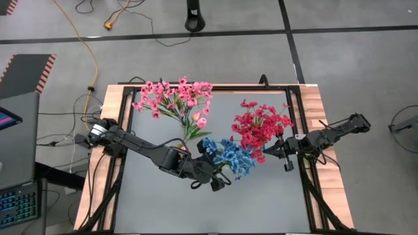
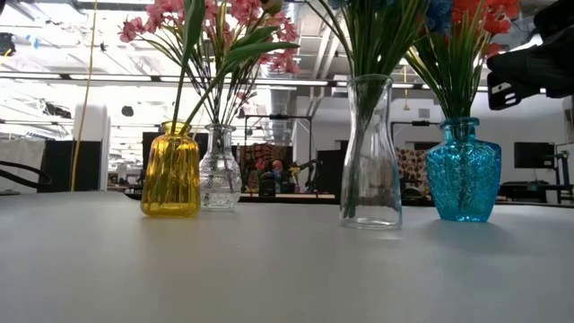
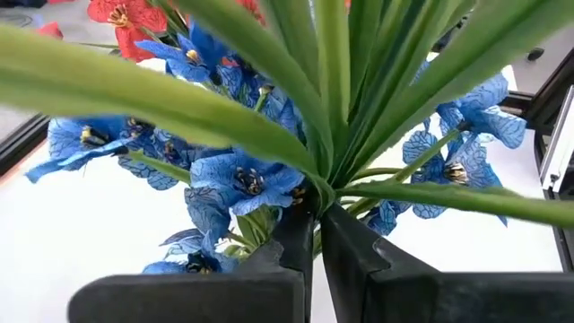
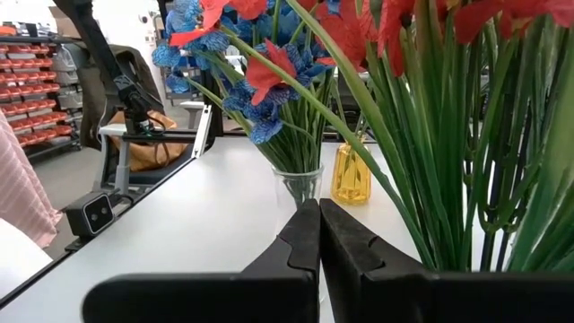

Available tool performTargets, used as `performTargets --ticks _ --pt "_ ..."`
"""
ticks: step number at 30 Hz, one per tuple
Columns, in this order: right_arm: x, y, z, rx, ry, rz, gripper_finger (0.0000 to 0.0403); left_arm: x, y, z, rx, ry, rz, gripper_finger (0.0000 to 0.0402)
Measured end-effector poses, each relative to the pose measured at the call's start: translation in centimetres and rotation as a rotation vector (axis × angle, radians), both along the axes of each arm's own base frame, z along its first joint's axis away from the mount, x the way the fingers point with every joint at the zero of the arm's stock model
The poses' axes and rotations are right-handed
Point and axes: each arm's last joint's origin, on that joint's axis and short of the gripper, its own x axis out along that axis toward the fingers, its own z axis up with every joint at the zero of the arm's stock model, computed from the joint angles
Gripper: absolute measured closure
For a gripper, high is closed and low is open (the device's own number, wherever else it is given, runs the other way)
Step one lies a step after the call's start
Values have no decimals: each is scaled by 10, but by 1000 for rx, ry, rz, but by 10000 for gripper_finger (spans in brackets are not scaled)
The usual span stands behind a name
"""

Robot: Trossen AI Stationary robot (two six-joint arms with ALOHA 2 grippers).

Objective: Sort flowers into vase by color
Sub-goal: Put the blue flowers into the bottom transparent vase

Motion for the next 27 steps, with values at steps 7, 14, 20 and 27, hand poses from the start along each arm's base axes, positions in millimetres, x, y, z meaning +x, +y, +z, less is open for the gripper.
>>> performTargets --ticks 7,14,20,27 --pt "0 0 0 14 2 0 369 1 0 0 8 -2 -7 352" --pt "0 0 0 16 2 0 369 1 -1 0 -19 -7 -26 292" --pt "0 0 0 16 2 1 369 2 -1 1 -25 -18 -28 276" --pt "0 0 0 16 2 0 369 4 -1 4 2 -57 -3 276"
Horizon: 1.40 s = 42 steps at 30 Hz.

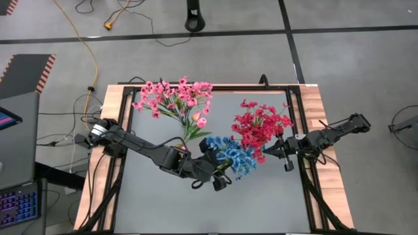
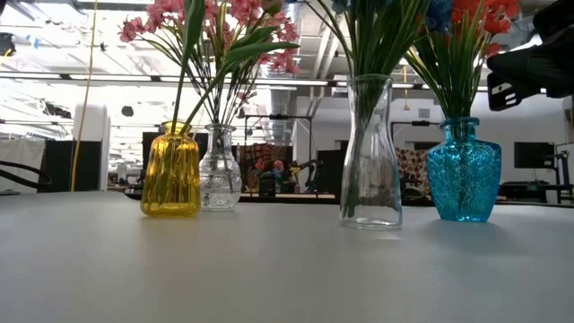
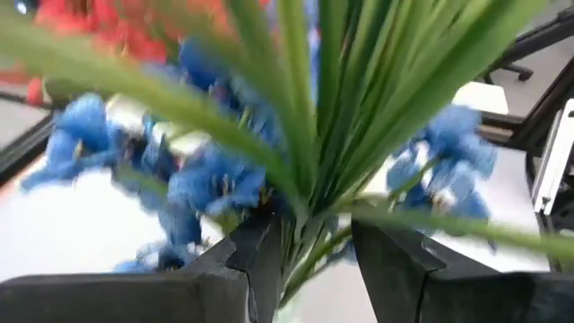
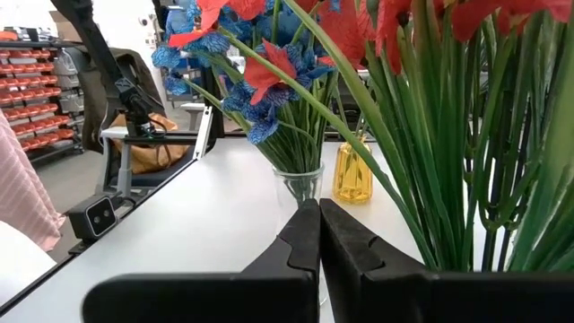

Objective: Sort flowers into vase by color
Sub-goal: Put the blue flowers into the bottom transparent vase

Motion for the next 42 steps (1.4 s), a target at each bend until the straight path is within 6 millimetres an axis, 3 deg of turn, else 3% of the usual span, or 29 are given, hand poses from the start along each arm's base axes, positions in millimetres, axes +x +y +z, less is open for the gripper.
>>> performTargets --ticks 10,20,42 --pt "0 0 0 0 0 0 369 2 0 5 39 -44 4 284" --pt "0 0 0 0 0 0 369 2 0 3 25 -30 -1 392" --pt "0 0 0 1 0 0 369 -6 2 -10 -36 111 4 393"
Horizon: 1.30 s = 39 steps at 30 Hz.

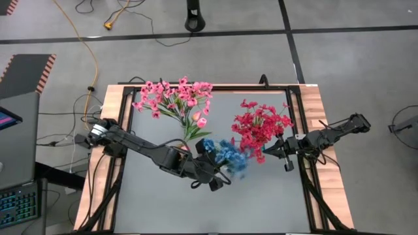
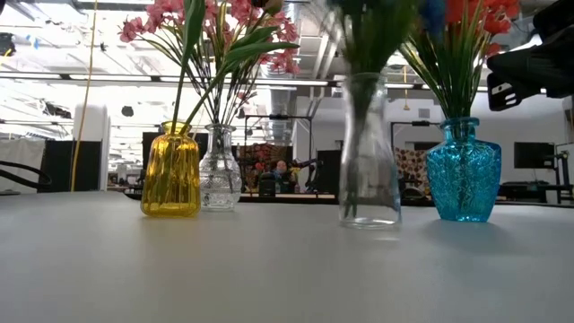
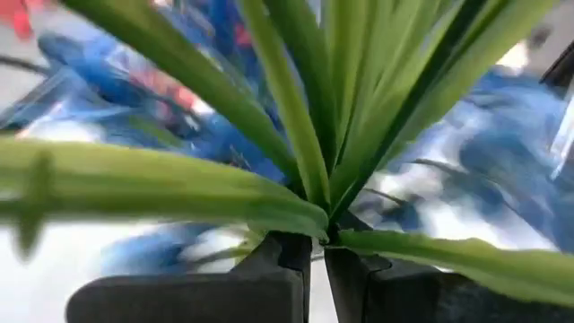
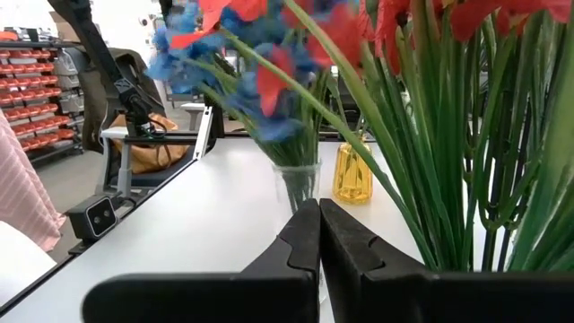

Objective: Sort flowers into vase by color
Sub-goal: Put the blue flowers into the bottom transparent vase

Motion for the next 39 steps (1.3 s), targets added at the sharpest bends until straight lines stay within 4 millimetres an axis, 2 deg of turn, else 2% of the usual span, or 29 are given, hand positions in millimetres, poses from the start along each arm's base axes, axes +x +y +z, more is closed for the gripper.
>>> performTargets --ticks 8,11,18,24,30,39 --pt "0 0 0 -1 4 0 369 9 -2 -28 52 101 -4 393" --pt "1 0 -1 -2 9 0 369 11 -2 -32 72 116 -16 393" --pt "1 0 -1 -3 12 0 369 10 1 -26 67 97 -13 378" --pt "1 0 -1 -5 11 0 369 9 -1 -26 57 104 -37 307" --pt "1 0 -1 -5 12 0 369 2 -1 -11 -17 95 -111 252" --pt "1 0 -1 -5 12 0 369 -14 -1 9 18 75 -88 255"
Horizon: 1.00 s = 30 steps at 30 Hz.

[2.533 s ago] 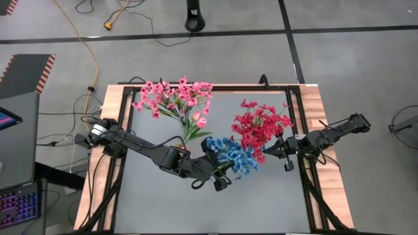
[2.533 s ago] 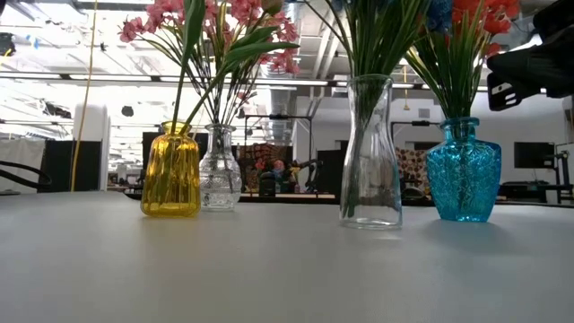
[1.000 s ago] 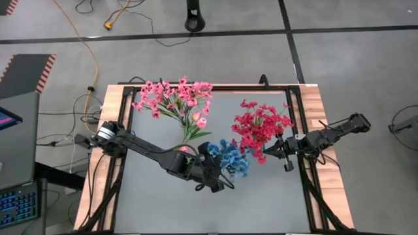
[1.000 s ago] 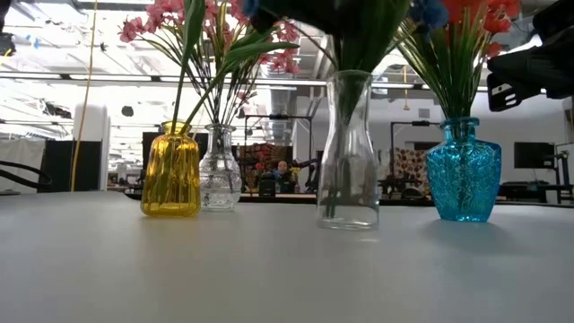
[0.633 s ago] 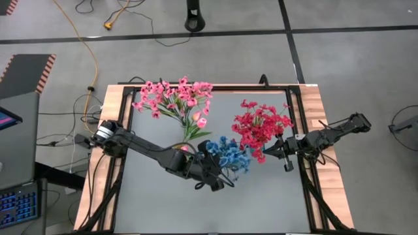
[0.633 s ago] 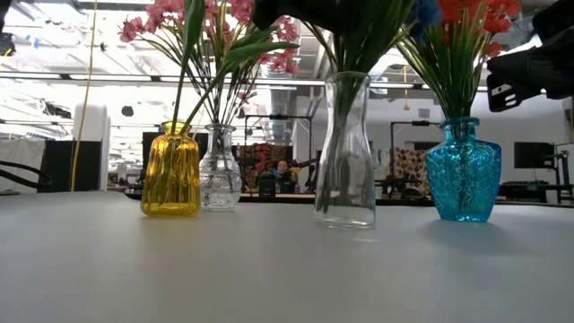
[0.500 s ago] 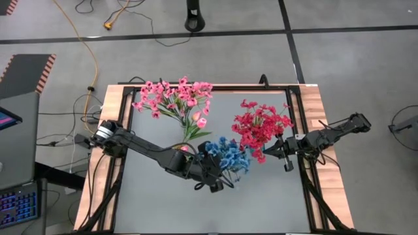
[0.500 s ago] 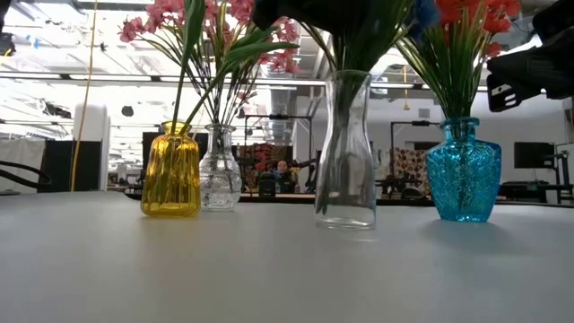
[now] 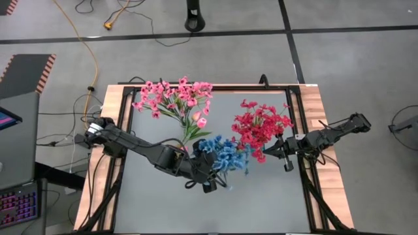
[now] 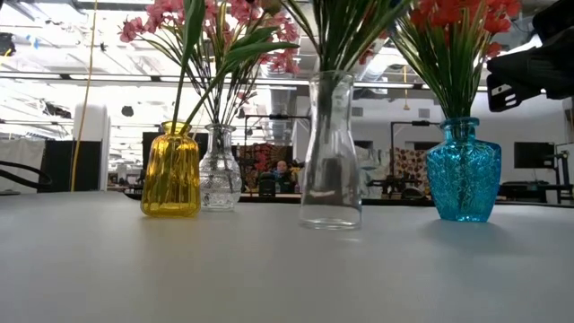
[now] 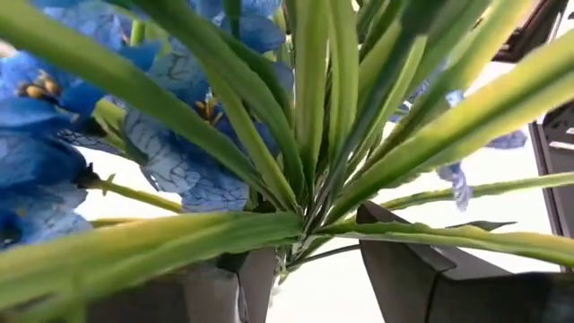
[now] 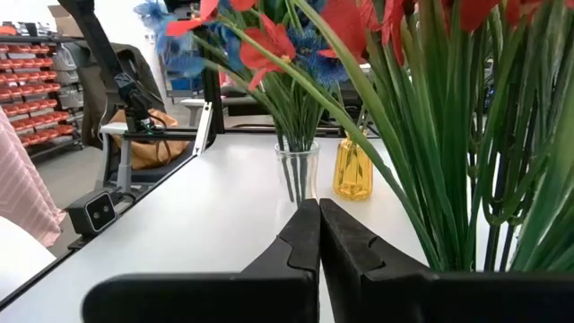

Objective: Sort flowers into vase by color
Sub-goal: Put the blue flowers into the bottom transparent vase

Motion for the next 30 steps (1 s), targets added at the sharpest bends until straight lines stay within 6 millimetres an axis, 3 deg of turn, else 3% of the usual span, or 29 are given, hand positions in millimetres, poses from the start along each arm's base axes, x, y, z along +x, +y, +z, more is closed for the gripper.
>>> performTargets --ticks 17,30 --pt "0 0 0 0 0 0 369 -1 -1 -6 -44 68 -51 251" --pt "0 0 0 0 0 0 368 -5 0 -5 -46 92 -80 179"
